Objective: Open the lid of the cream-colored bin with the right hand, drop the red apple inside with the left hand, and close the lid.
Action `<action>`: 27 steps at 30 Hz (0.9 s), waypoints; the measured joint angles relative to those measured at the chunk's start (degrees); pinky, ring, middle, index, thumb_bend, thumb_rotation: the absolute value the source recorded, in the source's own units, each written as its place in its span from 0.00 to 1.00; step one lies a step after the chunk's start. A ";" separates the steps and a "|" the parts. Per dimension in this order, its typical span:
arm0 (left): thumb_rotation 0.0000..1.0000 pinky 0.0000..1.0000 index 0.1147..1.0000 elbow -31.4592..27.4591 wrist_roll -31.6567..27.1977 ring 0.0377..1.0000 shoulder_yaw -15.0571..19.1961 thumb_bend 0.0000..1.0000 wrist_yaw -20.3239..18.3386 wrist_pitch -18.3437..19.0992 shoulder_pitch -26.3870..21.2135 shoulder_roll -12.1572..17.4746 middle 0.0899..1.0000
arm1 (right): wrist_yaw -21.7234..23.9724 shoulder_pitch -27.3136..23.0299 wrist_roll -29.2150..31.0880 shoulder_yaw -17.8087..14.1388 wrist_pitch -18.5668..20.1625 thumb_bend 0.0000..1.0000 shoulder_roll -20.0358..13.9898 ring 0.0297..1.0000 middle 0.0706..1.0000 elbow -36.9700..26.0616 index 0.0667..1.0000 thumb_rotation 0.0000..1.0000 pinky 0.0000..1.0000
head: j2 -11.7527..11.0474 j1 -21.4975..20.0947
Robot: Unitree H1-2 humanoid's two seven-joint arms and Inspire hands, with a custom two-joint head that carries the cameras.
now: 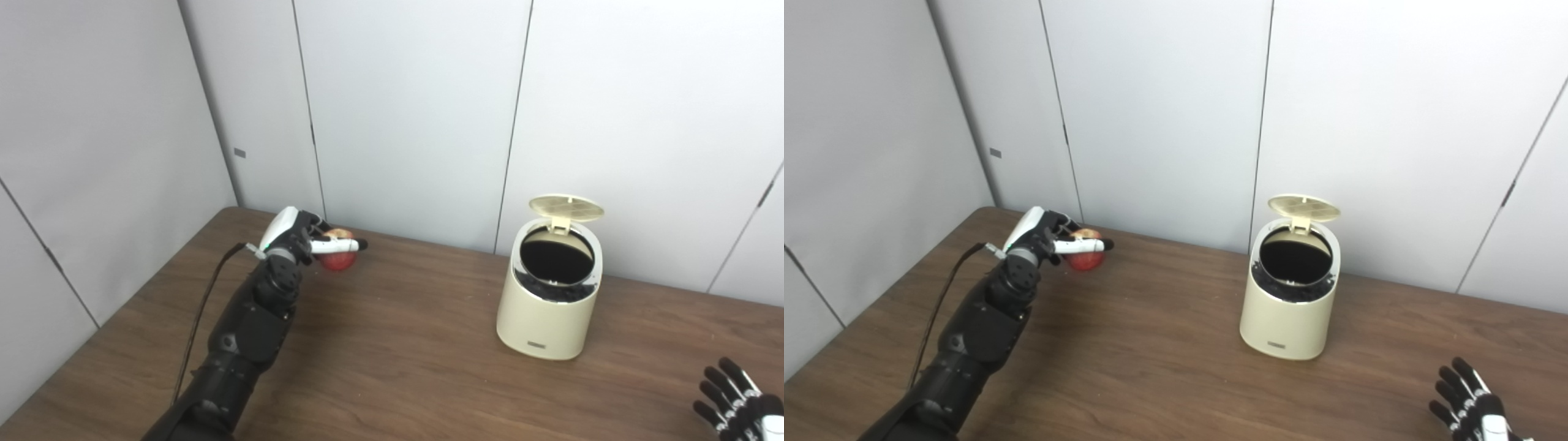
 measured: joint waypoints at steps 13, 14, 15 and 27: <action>0.00 0.42 0.41 -24.25 -3.51 0.42 1.56 0.48 2.52 0.20 5.95 -9.58 0.46 | -0.87 -0.11 -3.13 0.55 -2.51 0.53 0.79 0.92 0.90 1.39 0.91 0.99 0.90 | -0.44 -5.98; 0.00 0.42 0.41 -25.53 -3.01 0.42 0.91 0.48 2.60 0.20 6.25 -9.64 0.46 | -1.14 -0.15 -3.33 0.58 -2.84 0.53 1.01 0.92 0.90 1.53 0.91 0.99 0.90 | -0.44 -6.42; 0.00 0.42 0.41 -26.88 -2.06 0.42 0.38 0.48 2.67 0.20 6.59 -9.95 0.45 | -1.29 -0.18 -3.44 0.57 -3.09 0.53 1.25 0.92 0.91 1.66 0.91 0.98 0.90 | -0.53 -6.68; 0.00 0.36 0.42 -31.85 0.69 0.42 -4.75 0.48 4.50 -1.94 9.02 -15.07 0.44 | -2.97 -0.92 -4.47 1.40 -3.25 0.52 3.71 0.91 0.90 1.78 0.90 0.96 0.86 | -0.97 -12.57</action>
